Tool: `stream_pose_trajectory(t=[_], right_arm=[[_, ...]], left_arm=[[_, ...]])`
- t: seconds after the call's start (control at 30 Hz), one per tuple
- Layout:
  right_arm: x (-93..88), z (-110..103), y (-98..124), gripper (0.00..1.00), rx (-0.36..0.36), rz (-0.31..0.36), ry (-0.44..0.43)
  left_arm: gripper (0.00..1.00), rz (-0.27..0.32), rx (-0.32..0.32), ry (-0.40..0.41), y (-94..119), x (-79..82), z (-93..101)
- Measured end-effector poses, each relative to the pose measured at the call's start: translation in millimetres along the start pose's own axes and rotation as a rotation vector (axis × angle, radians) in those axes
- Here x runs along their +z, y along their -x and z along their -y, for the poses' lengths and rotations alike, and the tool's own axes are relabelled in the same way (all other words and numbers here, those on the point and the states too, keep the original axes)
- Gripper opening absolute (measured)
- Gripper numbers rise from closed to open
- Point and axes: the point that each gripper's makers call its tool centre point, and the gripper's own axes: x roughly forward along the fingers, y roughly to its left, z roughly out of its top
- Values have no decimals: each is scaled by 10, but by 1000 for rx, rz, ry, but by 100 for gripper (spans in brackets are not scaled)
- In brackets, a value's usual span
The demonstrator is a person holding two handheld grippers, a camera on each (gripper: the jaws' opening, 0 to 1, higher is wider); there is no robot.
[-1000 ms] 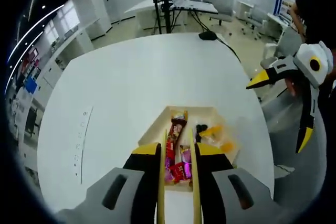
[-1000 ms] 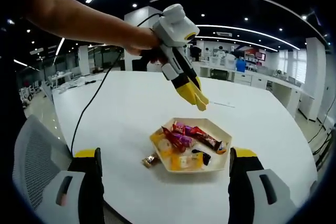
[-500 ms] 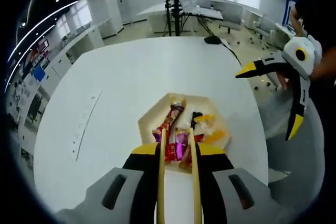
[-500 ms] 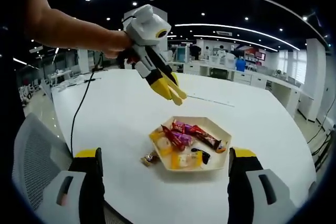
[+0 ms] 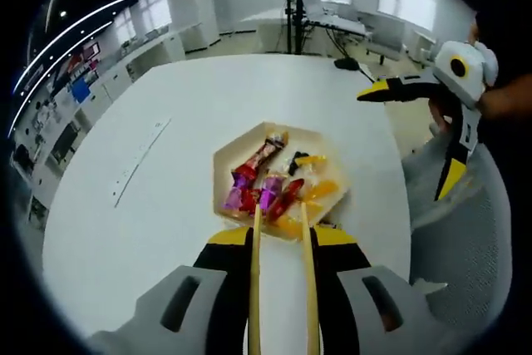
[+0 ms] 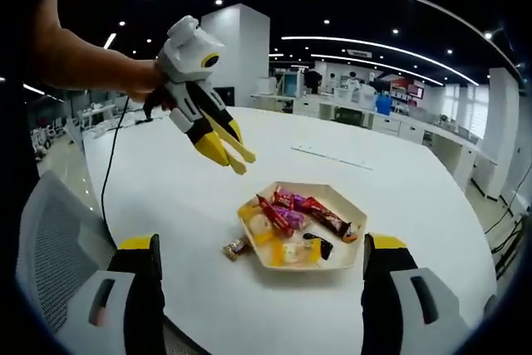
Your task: Place the target food into the container with the food tongs after gripping and lifting it, then release it inside without dropping or visibly crushing the food.
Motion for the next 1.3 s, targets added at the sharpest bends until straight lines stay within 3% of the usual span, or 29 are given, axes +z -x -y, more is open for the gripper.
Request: stream_pose_trajectory(t=[0.2,0.47,0.67,0.93,1.3], right_arm=[[-8,-1,-1,99,3,-2,-1],[-10,-4,-2,99,3,-4,-1],[-15,7,-2,99,0,-4,-3],[-12,7,4,99,-6,-2,-8],[-8,8,6,99,-9,0,-17]], left_arm=[[23,28,13,65,47,-103,161],[23,76,32,78,-10,-157,343],[23,58,46,91,-142,-245,450],[23,18,14,118,-403,-343,680],[24,-41,69,250,-694,-524,661]])
